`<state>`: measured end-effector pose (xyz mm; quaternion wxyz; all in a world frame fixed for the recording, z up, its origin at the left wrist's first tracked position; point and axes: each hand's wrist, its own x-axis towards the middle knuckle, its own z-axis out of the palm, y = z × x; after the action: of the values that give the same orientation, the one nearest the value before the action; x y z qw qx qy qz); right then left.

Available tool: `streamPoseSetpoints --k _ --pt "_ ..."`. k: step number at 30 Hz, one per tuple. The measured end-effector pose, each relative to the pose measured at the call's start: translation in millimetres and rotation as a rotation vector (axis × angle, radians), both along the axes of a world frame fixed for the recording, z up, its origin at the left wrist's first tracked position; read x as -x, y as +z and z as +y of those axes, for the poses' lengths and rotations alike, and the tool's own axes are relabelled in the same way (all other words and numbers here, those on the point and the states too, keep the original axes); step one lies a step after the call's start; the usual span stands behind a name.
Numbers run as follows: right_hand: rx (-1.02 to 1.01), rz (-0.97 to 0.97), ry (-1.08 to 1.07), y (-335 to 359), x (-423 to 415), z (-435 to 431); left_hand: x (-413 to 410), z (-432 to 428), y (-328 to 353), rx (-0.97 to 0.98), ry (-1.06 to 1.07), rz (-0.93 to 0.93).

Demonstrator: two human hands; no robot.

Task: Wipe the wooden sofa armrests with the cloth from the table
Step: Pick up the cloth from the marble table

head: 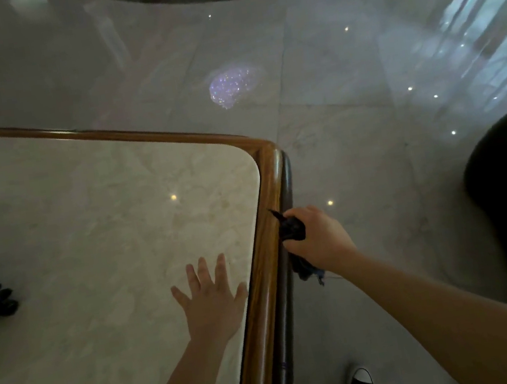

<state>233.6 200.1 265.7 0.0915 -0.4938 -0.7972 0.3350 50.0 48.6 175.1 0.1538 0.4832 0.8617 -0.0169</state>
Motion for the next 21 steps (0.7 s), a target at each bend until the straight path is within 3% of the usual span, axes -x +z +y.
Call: streamPoseSetpoints --k 21 --pt "-0.030 0.069 -0.497 113 -278 -119 -203 -2 139 -0.187 -0.380 -0.012"
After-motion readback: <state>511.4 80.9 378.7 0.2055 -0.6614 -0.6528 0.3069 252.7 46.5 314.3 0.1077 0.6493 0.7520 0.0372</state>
